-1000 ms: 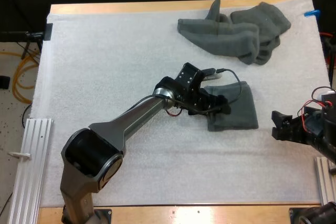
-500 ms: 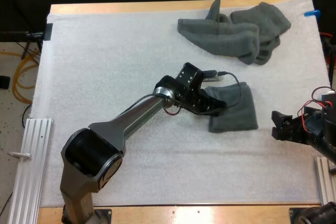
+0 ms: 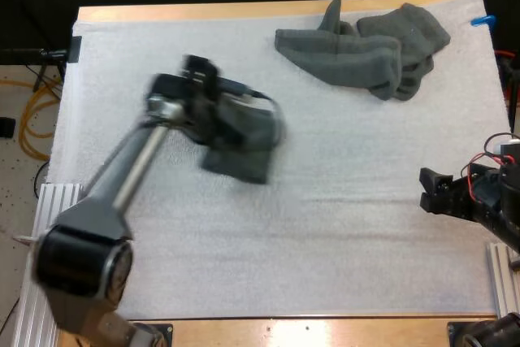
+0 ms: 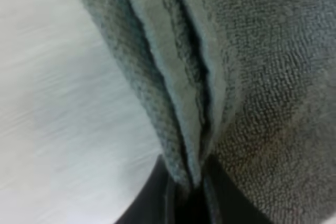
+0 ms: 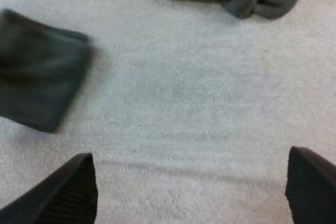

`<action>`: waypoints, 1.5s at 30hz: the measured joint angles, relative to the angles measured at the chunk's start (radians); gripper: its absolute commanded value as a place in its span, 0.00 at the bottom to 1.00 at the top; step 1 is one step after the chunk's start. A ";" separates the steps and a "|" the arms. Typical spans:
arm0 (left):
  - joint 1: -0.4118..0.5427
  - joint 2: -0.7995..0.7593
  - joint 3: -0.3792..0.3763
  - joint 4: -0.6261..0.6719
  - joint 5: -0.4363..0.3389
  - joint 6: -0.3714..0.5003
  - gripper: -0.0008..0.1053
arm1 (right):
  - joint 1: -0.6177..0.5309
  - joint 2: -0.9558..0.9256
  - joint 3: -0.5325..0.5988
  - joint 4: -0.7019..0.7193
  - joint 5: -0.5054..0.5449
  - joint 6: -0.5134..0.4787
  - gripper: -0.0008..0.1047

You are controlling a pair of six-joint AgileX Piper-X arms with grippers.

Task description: Pick towel from pile fold and stack

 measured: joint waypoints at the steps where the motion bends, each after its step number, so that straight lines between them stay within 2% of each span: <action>1: 0.033 -0.013 -0.001 0.026 -0.021 0.015 0.01 | 0.000 0.000 0.000 -0.005 -0.002 0.000 0.68; 7: 0.214 -0.032 0.000 0.125 -0.046 0.095 0.01 | 0.000 0.000 0.000 -0.044 -0.054 0.000 0.68; 15: 0.364 -0.032 0.000 0.139 -0.075 0.131 0.02 | 0.000 0.000 0.000 -0.065 -0.068 0.000 0.68; 19: 0.394 -0.032 0.000 0.140 -0.076 0.165 0.16 | 0.000 0.000 0.000 -0.068 -0.070 0.000 0.68; 22: 0.405 -0.032 0.000 0.140 -0.109 0.177 0.39 | 0.000 0.000 0.000 -0.068 -0.077 0.000 0.68; 25: 0.405 -0.032 0.000 0.140 -0.193 0.181 0.65 | 0.000 0.000 0.000 -0.068 -0.088 0.000 0.68; 27: 0.405 -0.032 0.000 0.141 -0.262 0.183 0.73 | 0.000 0.000 0.000 -0.068 -0.096 0.000 0.68; 29: 0.405 -0.032 -0.001 0.151 -0.320 0.201 0.73 | 0.000 0.000 0.000 -0.068 -0.097 0.000 0.68; 31: 0.405 -0.035 -0.002 0.163 -0.341 0.204 0.73 | 0.000 0.000 0.000 -0.068 -0.098 0.000 0.68; 34: 0.405 -0.062 -0.002 0.164 -0.273 0.204 0.73 | 0.000 0.000 0.000 -0.068 -0.101 0.000 0.68; 39: 0.397 -0.189 -0.002 0.159 -0.037 0.197 0.73 | 0.000 0.000 0.000 -0.068 -0.138 0.000 0.68; 41: 0.383 -0.257 -0.002 0.159 0.005 0.192 0.73 | 0.000 0.000 0.000 -0.068 -0.164 0.000 0.68; 45: 0.338 -0.396 0.008 0.159 0.034 0.183 0.73 | 0.000 0.000 0.000 -0.068 -0.227 0.000 0.68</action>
